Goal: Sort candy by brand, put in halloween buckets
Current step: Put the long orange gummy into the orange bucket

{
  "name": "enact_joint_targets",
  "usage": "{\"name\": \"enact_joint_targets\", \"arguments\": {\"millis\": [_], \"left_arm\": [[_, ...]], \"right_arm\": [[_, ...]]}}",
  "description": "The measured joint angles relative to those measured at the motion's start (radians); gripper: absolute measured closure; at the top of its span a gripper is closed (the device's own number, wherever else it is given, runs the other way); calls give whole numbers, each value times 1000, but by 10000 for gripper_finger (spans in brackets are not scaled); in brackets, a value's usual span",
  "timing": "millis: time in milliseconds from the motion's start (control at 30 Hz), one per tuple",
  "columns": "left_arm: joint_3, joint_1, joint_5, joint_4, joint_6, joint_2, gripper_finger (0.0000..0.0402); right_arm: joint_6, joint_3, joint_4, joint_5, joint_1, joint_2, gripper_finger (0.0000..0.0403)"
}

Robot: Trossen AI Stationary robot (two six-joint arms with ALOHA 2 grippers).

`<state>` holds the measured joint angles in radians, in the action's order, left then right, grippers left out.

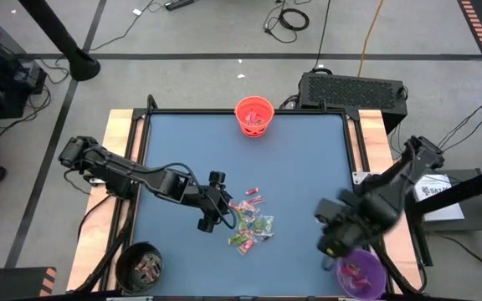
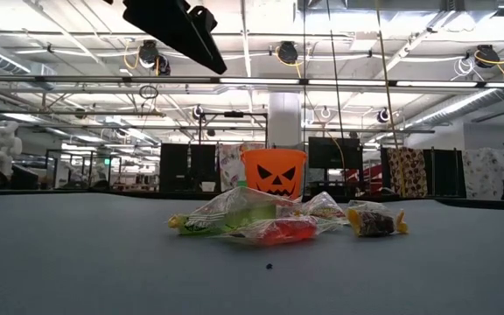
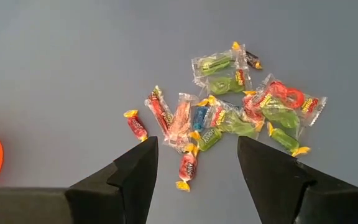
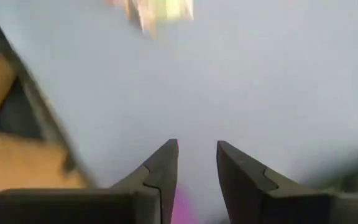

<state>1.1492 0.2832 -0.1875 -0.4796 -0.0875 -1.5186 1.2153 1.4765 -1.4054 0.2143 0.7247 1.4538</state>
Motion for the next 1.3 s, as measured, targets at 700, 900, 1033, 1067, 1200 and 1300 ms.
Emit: {"name": "enact_joint_targets", "arguments": {"millis": [700, 900, 1033, 1067, 1200, 1300], "left_arm": [[-1, -15, -28, -171, 108, 1, 174], [-1, -30, -38, -148, 108, 1, 174], [-1, -43, -38, -123, 109, 1, 174], [-1, -45, -38, -117, 109, 1, 174], [-1, -48, -38, -100, 109, 1, 174], [-1, -48, -38, -101, 108, 1, 174]], "right_arm": [[-1143, -656, 1343, -98, -576, 67, 300], [-1054, -757, 1450, -161, -614, 67, 297], [-1015, -756, 1444, -169, -614, 86, 269], [-1009, -756, 1444, -169, -619, 96, 259], [-995, -756, 1445, -162, -638, 145, 217], [-992, -756, 1475, -164, -646, 196, 198]]}}
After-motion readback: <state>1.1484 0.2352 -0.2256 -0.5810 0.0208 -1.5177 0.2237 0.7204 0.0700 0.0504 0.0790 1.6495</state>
